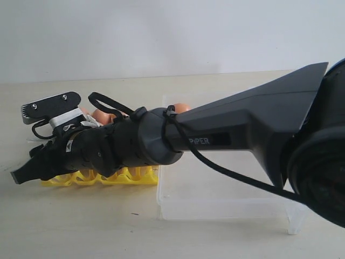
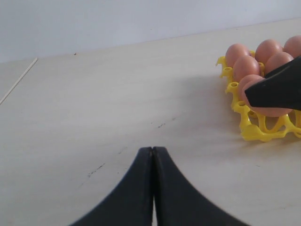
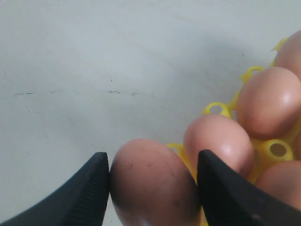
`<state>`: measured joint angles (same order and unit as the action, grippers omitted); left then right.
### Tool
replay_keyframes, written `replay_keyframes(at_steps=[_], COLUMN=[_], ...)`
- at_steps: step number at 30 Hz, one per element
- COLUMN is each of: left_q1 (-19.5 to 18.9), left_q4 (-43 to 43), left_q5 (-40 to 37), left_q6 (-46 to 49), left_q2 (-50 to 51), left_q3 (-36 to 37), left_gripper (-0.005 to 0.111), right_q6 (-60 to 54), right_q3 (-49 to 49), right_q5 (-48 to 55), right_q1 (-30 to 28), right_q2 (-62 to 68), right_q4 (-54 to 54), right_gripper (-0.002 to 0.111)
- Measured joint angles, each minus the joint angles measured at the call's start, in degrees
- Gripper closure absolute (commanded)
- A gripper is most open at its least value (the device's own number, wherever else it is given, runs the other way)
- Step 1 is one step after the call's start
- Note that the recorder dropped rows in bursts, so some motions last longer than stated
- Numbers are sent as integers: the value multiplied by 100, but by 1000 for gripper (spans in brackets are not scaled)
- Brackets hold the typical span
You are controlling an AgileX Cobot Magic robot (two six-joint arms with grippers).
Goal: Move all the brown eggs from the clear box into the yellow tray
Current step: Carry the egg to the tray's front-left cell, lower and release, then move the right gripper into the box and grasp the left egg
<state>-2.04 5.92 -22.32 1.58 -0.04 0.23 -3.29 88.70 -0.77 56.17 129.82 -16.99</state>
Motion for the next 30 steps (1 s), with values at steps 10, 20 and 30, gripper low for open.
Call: replay_keyframes(at_steps=[10, 20, 30], left_q1=[0, 0, 0], left_q4=[0, 0, 0], left_q5=[0, 0, 0], left_q6=[0, 0, 0], left_q2=[0, 0, 0], left_q3=[0, 0, 0], left_gripper=[107, 107, 107], right_q6=[0, -65, -648], right_q3=[0, 0, -46], right_q5=[-81, 503, 1936], right_q1=[-4, -4, -399], right_q2=[0, -881, -1752], right_q4=[0, 0, 98], right_gripper=[50, 109, 108])
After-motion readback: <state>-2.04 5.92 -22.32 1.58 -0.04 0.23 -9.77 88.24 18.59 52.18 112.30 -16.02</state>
